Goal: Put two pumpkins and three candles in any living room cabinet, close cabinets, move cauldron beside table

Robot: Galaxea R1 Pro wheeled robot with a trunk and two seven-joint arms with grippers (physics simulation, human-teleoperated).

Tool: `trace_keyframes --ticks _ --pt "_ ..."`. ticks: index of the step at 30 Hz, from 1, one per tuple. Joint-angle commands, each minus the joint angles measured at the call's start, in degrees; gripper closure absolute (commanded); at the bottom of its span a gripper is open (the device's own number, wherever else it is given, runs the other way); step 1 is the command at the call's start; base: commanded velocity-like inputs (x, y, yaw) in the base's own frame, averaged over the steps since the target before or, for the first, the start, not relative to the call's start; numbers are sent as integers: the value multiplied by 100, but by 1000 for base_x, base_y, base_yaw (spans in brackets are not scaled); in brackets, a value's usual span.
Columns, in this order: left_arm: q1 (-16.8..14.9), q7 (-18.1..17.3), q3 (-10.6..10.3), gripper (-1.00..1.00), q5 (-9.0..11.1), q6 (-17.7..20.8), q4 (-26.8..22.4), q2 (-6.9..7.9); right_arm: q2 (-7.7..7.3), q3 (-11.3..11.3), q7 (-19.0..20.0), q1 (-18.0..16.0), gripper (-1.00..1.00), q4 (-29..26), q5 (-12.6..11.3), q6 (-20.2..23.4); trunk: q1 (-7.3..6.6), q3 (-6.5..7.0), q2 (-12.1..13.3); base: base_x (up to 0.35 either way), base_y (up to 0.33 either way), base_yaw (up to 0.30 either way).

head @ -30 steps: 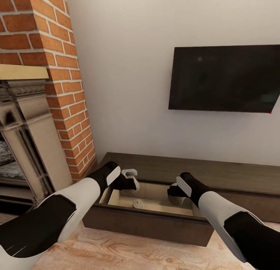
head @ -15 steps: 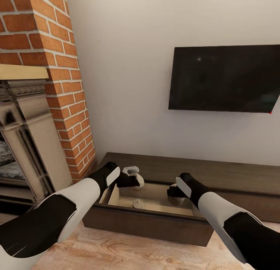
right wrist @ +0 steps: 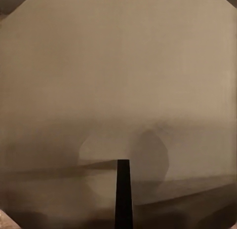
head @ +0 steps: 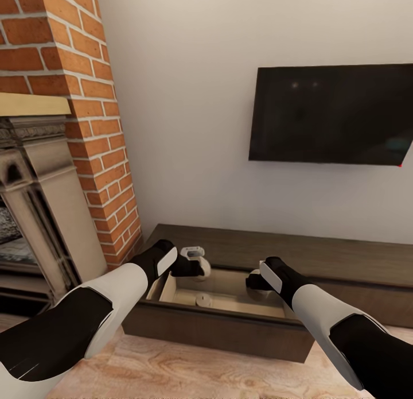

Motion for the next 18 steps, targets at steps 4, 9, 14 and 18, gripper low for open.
trace_keyframes --ticks 4,9,14,18 --pt "-5 -37 -8 100 -205 9 0 0 -2 40 -33 -4 100 -5 -57 8 -1 -41 -3 0 0 0" --pt "-5 -40 -8 100 -239 1 -6 0 -2 40 -31 -4 100 1 -57 6 -1 -87 -3 0 0 0" --pt "-5 -40 -8 100 -245 -7 -22 0 -2 40 -34 -4 100 1 -57 6 -1 -132 -3 9 -3 0" --pt "-5 -42 -9 100 -245 -6 -26 0 -2 40 -33 -4 100 1 -57 6 -1 -168 -3 156 -94 0"
